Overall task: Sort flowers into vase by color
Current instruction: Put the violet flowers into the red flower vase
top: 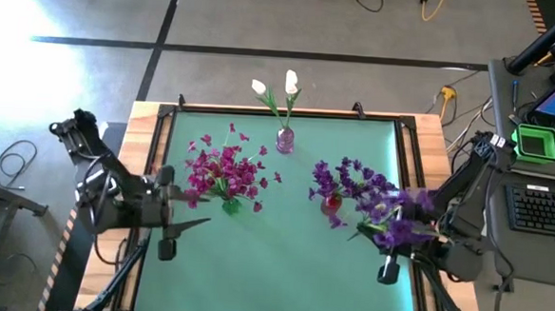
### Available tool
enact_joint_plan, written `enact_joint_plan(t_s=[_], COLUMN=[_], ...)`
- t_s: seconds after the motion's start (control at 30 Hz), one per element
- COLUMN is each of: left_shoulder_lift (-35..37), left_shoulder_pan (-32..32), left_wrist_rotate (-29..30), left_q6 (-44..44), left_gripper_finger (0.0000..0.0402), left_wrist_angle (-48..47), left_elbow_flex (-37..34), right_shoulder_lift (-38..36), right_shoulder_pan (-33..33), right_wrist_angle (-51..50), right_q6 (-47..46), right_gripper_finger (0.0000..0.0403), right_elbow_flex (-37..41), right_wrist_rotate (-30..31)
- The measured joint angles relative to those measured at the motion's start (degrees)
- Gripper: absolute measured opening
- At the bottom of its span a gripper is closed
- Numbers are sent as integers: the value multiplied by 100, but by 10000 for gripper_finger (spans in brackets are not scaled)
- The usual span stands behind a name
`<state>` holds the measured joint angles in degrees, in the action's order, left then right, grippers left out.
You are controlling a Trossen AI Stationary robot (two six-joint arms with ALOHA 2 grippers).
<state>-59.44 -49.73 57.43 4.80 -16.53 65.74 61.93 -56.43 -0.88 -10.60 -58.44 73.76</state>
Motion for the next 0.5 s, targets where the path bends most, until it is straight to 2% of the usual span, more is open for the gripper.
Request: enact_joint_plan(t_s=[0.13, 0.2, 0.33, 0.43, 0.5], left_shoulder_lift=[-146, -210, -341, -380, -391], left_shoulder_pan=[-62, -60, -61, -60, -60], left_wrist_rotate=[120, 345, 908, 1483, 1628], left_q6=[17, 135, 98, 4, 10], left_gripper_finger=[164, 164, 164, 164, 164], left_wrist_angle=[414, 749, 839, 853, 857], left_elbow_flex=[-287, -483, -631, -626, -608], right_shoulder_lift=[0, 1, 51, 143, 223], right_shoulder_pan=[8, 8, 120, 295, 456], right_wrist_angle=[92, 140, 154, 154, 162], right_q6=[0, 0, -160, -323, -446], right_gripper_finger=[13, 13, 13, 13, 13], right_elbow_flex=[207, 326, 568, 661, 672], right_wrist_rotate=[418, 661, 1287, 1329, 1330])
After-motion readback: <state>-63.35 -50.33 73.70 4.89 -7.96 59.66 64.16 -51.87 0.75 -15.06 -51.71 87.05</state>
